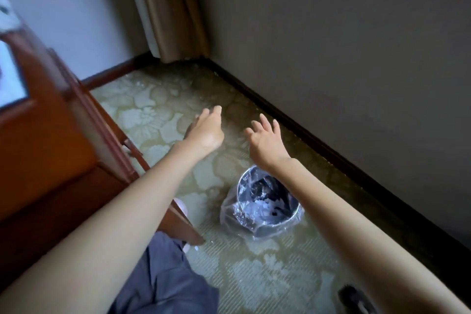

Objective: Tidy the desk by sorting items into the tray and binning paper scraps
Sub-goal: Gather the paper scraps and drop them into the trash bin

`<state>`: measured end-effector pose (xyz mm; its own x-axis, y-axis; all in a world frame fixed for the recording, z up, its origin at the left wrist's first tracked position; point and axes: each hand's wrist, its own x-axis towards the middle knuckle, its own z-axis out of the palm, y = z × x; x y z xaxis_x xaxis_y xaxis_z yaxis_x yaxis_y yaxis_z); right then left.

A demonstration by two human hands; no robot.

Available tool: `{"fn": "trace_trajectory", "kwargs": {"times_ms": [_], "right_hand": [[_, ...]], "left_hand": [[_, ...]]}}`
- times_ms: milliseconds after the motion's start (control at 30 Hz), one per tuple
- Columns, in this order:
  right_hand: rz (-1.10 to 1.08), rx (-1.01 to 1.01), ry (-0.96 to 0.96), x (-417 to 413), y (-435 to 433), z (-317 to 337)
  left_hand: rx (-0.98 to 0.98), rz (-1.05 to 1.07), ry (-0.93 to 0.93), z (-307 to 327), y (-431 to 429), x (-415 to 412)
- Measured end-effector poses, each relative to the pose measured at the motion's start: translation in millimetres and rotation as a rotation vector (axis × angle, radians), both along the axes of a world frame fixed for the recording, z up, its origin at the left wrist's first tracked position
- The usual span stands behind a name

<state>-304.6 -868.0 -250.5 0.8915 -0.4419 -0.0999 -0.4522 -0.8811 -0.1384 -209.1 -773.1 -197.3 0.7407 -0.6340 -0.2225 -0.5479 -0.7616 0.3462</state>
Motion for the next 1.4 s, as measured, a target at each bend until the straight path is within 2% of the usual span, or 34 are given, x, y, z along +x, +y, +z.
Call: {"fn": "trace_trajectory", "kwargs": {"times_ms": [233, 500, 667, 933, 1000, 1167, 1300, 1400], "right_hand": [[0.211, -0.102, -0.315, 33.4, 93.0, 111.2], [0.495, -0.051, -0.471, 87.1, 237.8, 151.3], [0.596, 0.052, -0.444, 130.6, 315.1, 152.1], [0.558, 0.389, -0.324, 226.1, 385.5, 173.7], [0.542, 0.362, -0.273, 256.7, 393.8, 173.8], [0.501, 0.113, -0.225, 319.6, 401.5, 160.5], [0.452, 0.111, -0.137, 347.4, 406.9, 153.1], [0.454, 0.111, -0.089, 353.1, 411.4, 145.7]], "left_hand": [[-0.131, 0.174, -0.315, 108.8, 114.0, 22.0], [-0.158, 0.524, -0.383, 125.8, 275.4, 40.0], [-0.129, 0.760, -0.325, 125.1, 352.0, 69.8], [0.008, 0.850, -0.388, 117.7, 423.4, 143.8], [0.018, 0.869, -0.402, 113.5, 436.9, 163.0], [0.114, 0.979, -0.343, 105.2, 466.1, 206.5], [0.124, 1.040, -0.239, 98.8, 484.3, 229.3], [0.141, 0.991, -0.173, 89.7, 491.7, 236.1]]}}
